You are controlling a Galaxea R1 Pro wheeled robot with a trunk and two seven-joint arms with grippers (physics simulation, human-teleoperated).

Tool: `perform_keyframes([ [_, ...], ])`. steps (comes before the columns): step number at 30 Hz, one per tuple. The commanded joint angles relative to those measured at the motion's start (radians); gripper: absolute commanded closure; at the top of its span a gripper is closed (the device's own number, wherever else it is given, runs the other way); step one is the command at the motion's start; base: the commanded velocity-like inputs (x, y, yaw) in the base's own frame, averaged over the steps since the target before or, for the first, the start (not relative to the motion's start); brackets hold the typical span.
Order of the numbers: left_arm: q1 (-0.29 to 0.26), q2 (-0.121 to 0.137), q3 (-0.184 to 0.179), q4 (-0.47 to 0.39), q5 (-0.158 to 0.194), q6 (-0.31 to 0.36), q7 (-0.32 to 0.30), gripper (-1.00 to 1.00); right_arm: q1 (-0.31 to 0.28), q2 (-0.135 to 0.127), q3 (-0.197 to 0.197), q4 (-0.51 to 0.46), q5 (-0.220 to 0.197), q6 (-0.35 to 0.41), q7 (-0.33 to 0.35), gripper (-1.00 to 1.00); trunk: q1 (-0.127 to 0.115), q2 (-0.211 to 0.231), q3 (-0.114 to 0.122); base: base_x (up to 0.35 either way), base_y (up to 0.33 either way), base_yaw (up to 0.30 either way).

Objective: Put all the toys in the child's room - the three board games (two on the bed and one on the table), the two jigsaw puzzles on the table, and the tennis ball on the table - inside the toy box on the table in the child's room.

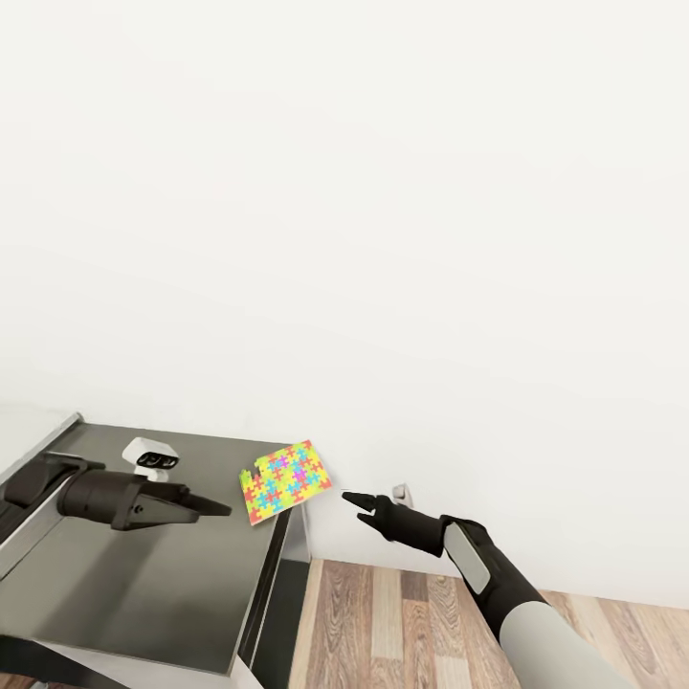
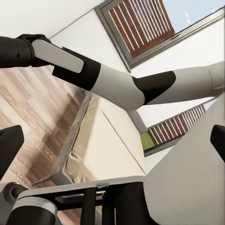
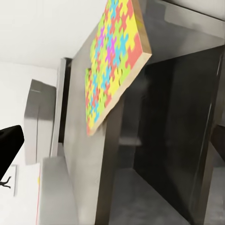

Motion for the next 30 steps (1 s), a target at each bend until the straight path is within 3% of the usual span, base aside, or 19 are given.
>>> perform_keyframes([
  [1,-0.001,0.001,-0.002,0.0,0.004,0.011,-0.003,-1.0,-0.001,0.0,0.001,0.0,-0.006,0.005,-0.001,-1.0,0.0,-0.001,-0.001,0.118,0.145,0.0],
  [9,0.0,0.002,0.001,-0.001,0.006,0.011,-0.003,-1.0,-0.001,0.001,0.001,0.002,-0.006,-0.007,-0.001,-1.0,0.0,-0.001,-0.001,0.124,0.106,0.0],
  [23,0.001,0.003,0.001,-0.001,0.007,0.011,-0.003,-1.0,-0.005,0.0,0.0,0.007,-0.011,0.003,-0.01,-1.0,0.0,-0.001,-0.001,0.138,-0.022,0.0],
  [30,0.002,0.028,0.0,-0.011,0.009,0.011,-0.003,-1.0,-0.006,0.0,0.0,0.007,-0.011,0.004,-0.011,-1.0,0.0,-0.001,-0.001,0.117,-0.002,0.0],
])
